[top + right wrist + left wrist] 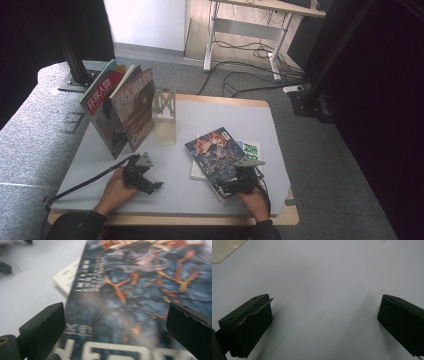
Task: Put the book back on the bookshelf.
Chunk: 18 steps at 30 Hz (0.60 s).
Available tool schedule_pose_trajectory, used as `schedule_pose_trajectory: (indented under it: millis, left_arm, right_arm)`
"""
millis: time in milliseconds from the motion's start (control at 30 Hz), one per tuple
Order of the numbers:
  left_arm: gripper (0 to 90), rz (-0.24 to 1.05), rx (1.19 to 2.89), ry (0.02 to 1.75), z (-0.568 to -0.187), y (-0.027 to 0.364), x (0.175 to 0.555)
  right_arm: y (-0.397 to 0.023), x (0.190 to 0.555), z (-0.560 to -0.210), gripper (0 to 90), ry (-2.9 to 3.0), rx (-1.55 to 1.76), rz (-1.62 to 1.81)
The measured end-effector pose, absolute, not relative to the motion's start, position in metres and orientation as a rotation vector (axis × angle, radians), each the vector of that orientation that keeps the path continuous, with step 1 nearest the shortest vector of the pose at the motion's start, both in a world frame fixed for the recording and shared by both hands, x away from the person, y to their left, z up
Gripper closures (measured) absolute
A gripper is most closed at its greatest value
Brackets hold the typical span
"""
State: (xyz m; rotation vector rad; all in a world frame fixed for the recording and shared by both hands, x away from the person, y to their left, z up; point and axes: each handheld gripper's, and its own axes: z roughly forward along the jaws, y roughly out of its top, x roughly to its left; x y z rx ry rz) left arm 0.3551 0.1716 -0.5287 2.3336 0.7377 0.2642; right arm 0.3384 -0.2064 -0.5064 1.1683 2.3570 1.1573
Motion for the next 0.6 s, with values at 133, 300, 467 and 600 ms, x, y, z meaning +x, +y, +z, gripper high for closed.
schedule_pose_trajectory:
  millis: [133, 300, 467, 600]
  left_arm:
    - [0.0, 0.264, 2.333, 0.738, -0.529, 0.172, 0.355]
    - [0.0, 0.264, 2.334, 0.738, -0.529, 0.172, 0.355]
    - [0.0, 0.263, 2.333, 0.739, -0.529, 0.172, 0.355]
    - [0.0, 0.263, 2.334, 0.738, -0.529, 0.172, 0.355]
  right_arm:
    - [-0.191, 0.338, -0.508, 2.2, 2.373, 1.15, 1.133]
    - [-0.178, 0.335, -0.51, 1.4, 2.388, 1.104, 1.045]
    - [-0.176, 0.334, -0.511, 7.8, 2.365, 1.096, 1.002]
    - [-0.181, 0.335, -0.51, 8.8, 2.37, 1.108, 1.032]
